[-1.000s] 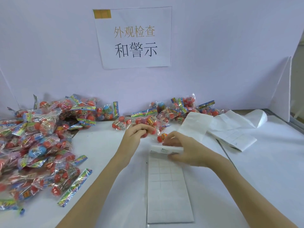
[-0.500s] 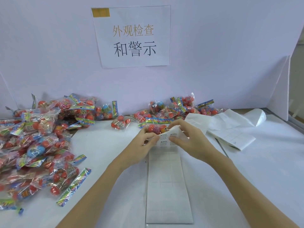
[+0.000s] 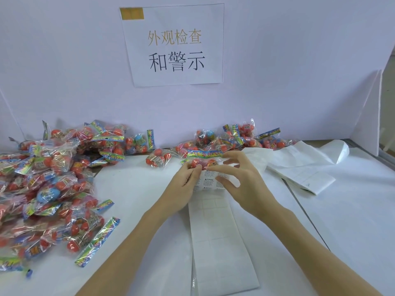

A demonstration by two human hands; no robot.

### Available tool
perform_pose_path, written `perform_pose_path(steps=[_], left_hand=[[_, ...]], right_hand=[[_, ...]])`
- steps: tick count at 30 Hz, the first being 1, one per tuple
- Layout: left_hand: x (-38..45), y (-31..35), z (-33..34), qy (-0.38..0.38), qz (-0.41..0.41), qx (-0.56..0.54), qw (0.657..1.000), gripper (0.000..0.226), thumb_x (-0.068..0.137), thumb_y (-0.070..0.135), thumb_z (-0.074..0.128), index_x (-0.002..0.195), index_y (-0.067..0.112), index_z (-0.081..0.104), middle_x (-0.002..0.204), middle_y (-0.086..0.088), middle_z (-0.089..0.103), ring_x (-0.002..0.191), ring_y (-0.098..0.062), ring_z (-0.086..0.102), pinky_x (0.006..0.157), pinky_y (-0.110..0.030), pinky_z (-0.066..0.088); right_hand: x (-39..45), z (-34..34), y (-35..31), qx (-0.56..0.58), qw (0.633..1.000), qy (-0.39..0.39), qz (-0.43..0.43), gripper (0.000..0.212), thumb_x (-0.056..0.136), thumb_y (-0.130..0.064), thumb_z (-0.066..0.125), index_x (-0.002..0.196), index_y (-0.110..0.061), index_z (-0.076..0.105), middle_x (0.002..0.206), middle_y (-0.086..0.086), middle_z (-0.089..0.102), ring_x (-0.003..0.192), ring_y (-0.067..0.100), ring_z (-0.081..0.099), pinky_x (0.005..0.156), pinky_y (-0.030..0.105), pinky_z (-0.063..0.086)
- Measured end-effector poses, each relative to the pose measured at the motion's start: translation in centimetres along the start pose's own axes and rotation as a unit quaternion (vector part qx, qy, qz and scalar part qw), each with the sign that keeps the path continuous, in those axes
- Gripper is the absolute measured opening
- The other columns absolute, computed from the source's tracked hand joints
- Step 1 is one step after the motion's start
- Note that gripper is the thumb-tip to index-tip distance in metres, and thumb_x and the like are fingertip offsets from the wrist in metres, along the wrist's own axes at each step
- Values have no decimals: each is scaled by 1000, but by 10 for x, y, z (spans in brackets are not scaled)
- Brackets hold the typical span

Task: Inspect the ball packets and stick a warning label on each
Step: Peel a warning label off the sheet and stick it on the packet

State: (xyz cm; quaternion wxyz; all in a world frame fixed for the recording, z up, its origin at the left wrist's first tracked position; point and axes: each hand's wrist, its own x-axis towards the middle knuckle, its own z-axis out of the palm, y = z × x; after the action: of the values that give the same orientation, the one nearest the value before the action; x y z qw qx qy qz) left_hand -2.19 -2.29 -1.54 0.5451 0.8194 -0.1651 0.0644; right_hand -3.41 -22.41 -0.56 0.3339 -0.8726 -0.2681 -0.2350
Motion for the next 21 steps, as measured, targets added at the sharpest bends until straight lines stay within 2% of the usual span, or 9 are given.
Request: perform_pose_path(steps=[3, 6, 8, 10, 13, 16, 17, 19, 21], left_hand=[[0, -3, 3, 9, -10, 9, 1000, 48, 112, 34, 37, 101, 5, 73, 102, 6, 60, 93, 1, 56, 80, -12, 38], [0, -3, 3, 18, -18, 5, 1000, 55, 111, 37, 38, 92, -7, 65, 94, 5, 55, 88, -8, 53, 74, -11, 37], [1, -3, 3, 17, -19, 13, 1000, 53, 111, 36, 39, 95, -5, 68, 94, 7, 55, 88, -9, 53, 73, -10, 36], [1, -2, 3, 17, -26, 9, 999, 51, 111, 36, 39, 92, 2, 71, 96, 7, 56, 90, -7, 55, 76, -10, 37], [0, -1, 4, 5, -33, -6, 999, 43, 113, 34, 39, 96, 23, 76, 111, 6, 62, 106, 1, 58, 94, -17, 40], [-1, 1, 3, -1, -36, 5, 999, 39, 113, 36, 37, 110, 33, 76, 120, 2, 63, 119, -5, 56, 104, -19, 39], [-1, 1, 3, 1, -41, 9, 999, 41, 113, 36, 37, 108, 30, 78, 118, 0, 63, 116, -9, 57, 101, -19, 40], [-1, 2, 3, 17, -57, 2, 998, 47, 112, 37, 39, 90, 25, 78, 104, -2, 61, 102, -17, 58, 85, -14, 40], [-2, 6, 3, 40, -71, -42, 996, 54, 112, 38, 37, 75, 24, 74, 93, 2, 61, 89, -14, 57, 74, -10, 40]], right_hand=[[0, 3, -7, 30, 998, 54, 7, 16, 90, -13, 80, 103, -24, 80, 137, 5, 47, 114, 16, 56, 101, 27, 44], [0, 5, -10, 40, 996, 78, 6, 14, 91, -17, 81, 102, -26, 78, 132, 2, 49, 114, 19, 55, 104, 35, 43], [1, 3, -9, 38, 997, 65, 2, 28, 92, -18, 79, 117, -30, 76, 130, 1, 51, 114, 18, 55, 105, 40, 44], [0, 2, -6, 24, 999, 47, -7, 33, 92, -17, 79, 123, -30, 75, 128, 1, 55, 109, 17, 55, 103, 45, 47], [-1, 2, -2, 14, 1000, 22, -17, 26, 91, -15, 80, 115, -24, 80, 124, 1, 60, 104, 19, 57, 97, 48, 49], [-1, 2, -3, 18, 999, 25, -29, 14, 89, -15, 82, 101, -24, 82, 120, 0, 61, 104, 20, 58, 95, 45, 49], [-1, 2, -4, 13, 999, 30, -35, 11, 89, -15, 82, 96, -23, 81, 119, 0, 62, 104, 20, 58, 95, 46, 49], [0, 2, -6, 13, 998, 42, -50, 7, 91, -15, 80, 94, -21, 79, 117, -2, 64, 106, 20, 60, 94, 45, 49], [2, 1, -9, 58, 995, 65, -47, 8, 93, -13, 77, 96, -20, 76, 111, -8, 67, 106, 15, 63, 92, 39, 50]])
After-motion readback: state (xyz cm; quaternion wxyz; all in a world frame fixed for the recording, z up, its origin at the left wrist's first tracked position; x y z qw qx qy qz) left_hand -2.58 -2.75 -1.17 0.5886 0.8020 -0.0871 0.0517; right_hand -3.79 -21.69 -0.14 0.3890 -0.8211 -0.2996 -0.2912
